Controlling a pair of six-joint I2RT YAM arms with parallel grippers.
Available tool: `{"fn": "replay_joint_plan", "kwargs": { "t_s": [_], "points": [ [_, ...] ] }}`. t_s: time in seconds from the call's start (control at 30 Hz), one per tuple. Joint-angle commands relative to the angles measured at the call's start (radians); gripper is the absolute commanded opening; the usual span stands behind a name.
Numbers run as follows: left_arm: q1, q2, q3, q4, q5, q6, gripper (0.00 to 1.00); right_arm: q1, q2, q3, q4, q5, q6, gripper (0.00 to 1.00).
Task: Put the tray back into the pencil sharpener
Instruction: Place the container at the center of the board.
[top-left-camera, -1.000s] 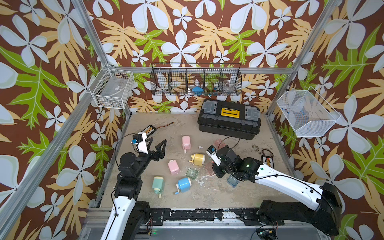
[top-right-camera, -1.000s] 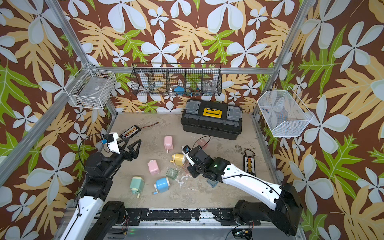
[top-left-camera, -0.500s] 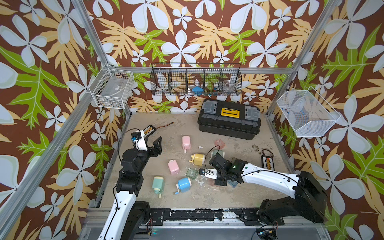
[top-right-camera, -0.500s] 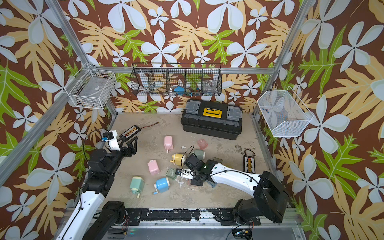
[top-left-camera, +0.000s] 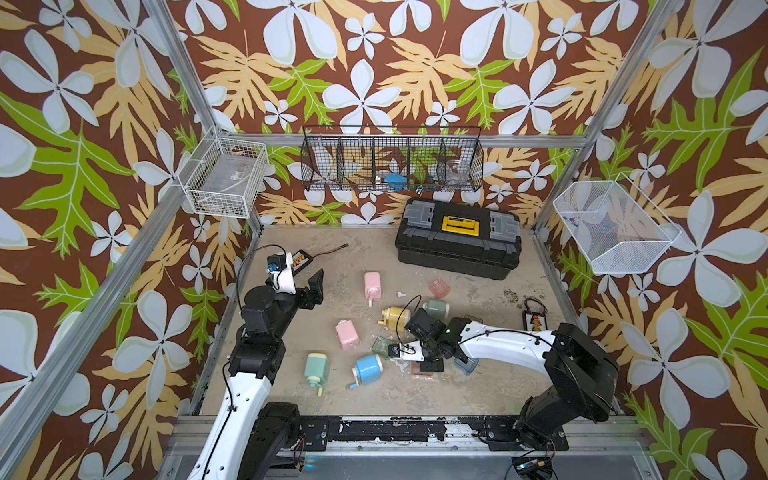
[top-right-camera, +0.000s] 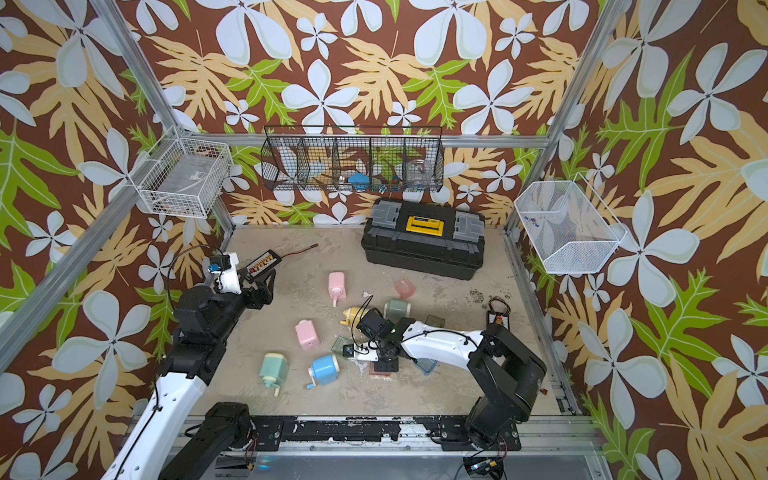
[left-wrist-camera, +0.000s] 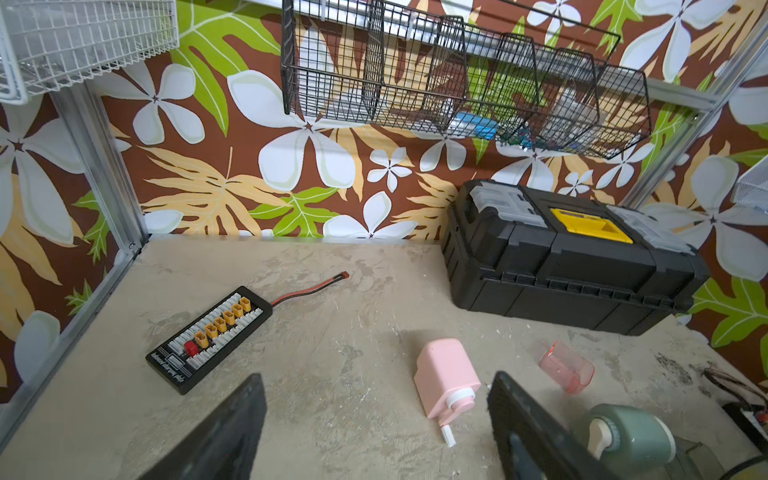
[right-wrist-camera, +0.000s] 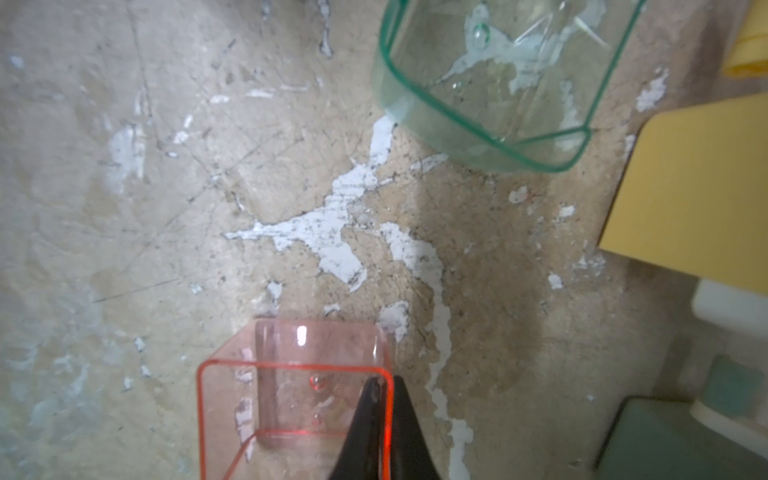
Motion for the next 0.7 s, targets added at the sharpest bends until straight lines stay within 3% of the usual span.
{"fn": "replay_joint_plan", "kwargs": {
  "t_s": [0.0, 0.1, 0.23, 0.47, 0.67],
  "points": [
    [-0.001, 0.009, 0.035, -0.068, 0.058, 0.085, 0.86, 0.0, -0.008, 0.008, 0.001, -0.021, 0.018, 0.33],
    [-0.001, 0.034, 0.084, -0.132, 0.114, 0.14, 0.87, 0.0, -0.05, 0.005, -0.002, -0.042, 0.033, 0.44],
    [-0.002, 0.088, 0.156, -0.194, 0.199, 0.252, 0.88, 0.0, -0.131, 0.005, -0.031, -0.059, 0.053, 0.51],
    [-0.001, 0.192, 0.291, -0.266, 0.435, 0.551, 0.88, -0.032, -0.394, -0.034, 0.116, -0.062, 0.214, 0.52],
    [-0.01, 0.223, 0.329, -0.323, 0.443, 0.633, 0.88, -0.074, -0.559, -0.119, 0.312, -0.013, 0.388, 0.56]
  ]
}}
